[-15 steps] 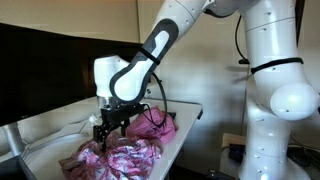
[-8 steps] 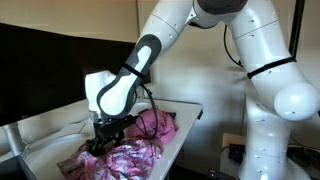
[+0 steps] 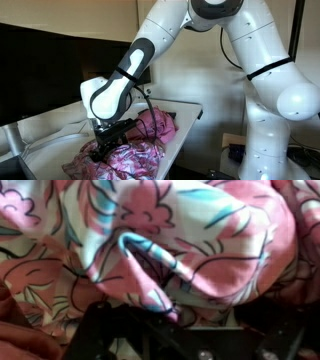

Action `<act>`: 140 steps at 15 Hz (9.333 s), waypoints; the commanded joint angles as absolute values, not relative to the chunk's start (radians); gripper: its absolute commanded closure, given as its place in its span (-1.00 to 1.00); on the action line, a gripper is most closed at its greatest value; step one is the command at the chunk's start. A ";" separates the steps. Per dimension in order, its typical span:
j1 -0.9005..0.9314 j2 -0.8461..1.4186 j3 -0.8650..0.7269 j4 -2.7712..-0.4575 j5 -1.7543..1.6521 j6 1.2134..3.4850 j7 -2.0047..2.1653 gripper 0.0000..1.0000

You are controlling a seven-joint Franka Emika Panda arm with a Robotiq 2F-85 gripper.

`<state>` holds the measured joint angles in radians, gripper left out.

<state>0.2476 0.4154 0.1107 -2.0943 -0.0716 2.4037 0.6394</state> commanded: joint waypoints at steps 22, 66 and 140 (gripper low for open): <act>0.227 0.056 0.185 -2.104 0.287 2.003 0.468 0.88; 0.438 0.522 0.207 -1.329 0.204 1.710 0.462 0.89; 0.208 -0.095 0.195 -2.339 0.319 2.366 0.542 -1.00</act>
<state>0.2007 -0.0807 0.1620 -2.3010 0.3077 2.2608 0.5274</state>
